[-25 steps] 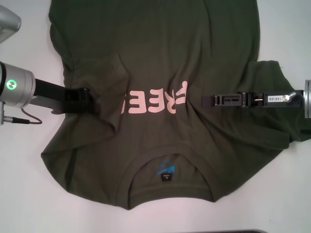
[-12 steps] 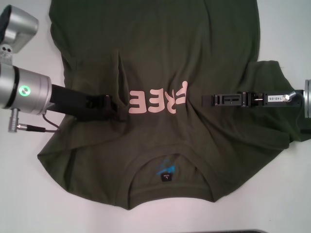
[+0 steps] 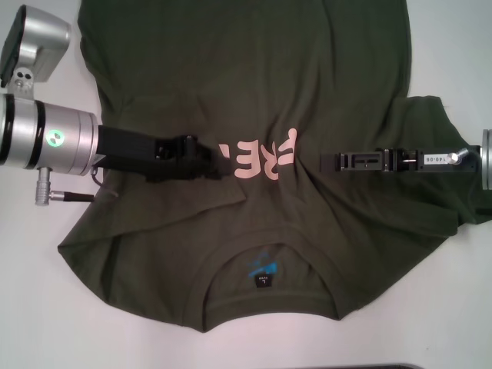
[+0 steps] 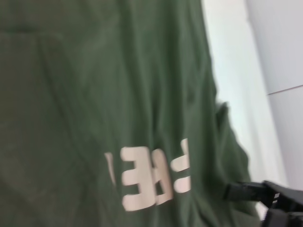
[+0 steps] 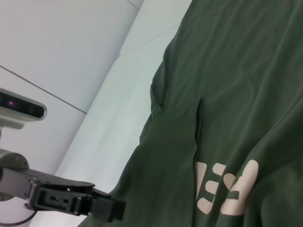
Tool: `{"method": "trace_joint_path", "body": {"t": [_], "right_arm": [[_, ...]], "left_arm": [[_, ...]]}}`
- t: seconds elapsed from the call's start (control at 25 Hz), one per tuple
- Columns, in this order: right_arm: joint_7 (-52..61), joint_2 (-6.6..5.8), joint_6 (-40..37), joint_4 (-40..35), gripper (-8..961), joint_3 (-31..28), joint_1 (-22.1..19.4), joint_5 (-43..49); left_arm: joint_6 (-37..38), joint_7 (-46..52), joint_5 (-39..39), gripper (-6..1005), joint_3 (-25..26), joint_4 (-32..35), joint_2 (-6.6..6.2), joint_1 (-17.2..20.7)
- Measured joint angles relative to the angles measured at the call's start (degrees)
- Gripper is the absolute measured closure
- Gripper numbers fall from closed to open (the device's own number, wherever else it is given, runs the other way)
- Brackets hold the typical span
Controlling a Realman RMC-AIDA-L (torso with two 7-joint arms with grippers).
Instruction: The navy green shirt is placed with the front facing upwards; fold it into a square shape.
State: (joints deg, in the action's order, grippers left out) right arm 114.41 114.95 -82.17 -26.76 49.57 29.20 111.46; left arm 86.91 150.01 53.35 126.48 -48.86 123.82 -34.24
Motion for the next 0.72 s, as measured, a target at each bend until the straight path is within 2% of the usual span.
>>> {"method": "trace_joint_path", "body": {"t": [0.04,0.2,0.24,0.32,0.4,0.52,0.72], "right_arm": [[0.00,0.00,0.00,0.00,225,0.00,-0.13,0.00],[0.00,0.00,0.11,-0.08,225,-0.06,-0.41,-0.04],[0.00,0.00,0.12,-0.17,225,-0.07,-0.44,-0.05],[0.00,0.00,0.09,-0.37,225,-0.09,-0.48,-0.06],[-0.04,0.00,-0.07,-0.48,225,-0.09,-0.48,-0.04],[-0.12,-0.34,-0.33,-0.58,225,-0.26,-0.38,-0.20],[-0.88,-0.52,-0.11,-0.58,225,-3.51,-0.21,-0.30]], "left_arm": [[0.38,-0.47,1.13,967,-0.01,0.03,-0.03,0.02],[1.37,-0.70,1.63,820,0.13,-0.09,-0.41,-0.05],[3.54,-2.29,2.75,783,2.03,-0.71,-1.25,0.05],[4.68,-3.49,3.61,718,3.26,-0.89,-1.58,0.21],[10.14,-9.92,6.95,652,8.39,-1.09,-2.09,1.16],[16.42,-18.18,8.86,554,12.97,-1.38,-2.52,3.24],[22.78,-33.96,9.09,387,13.50,-1.89,-3.05,7.80]]}}
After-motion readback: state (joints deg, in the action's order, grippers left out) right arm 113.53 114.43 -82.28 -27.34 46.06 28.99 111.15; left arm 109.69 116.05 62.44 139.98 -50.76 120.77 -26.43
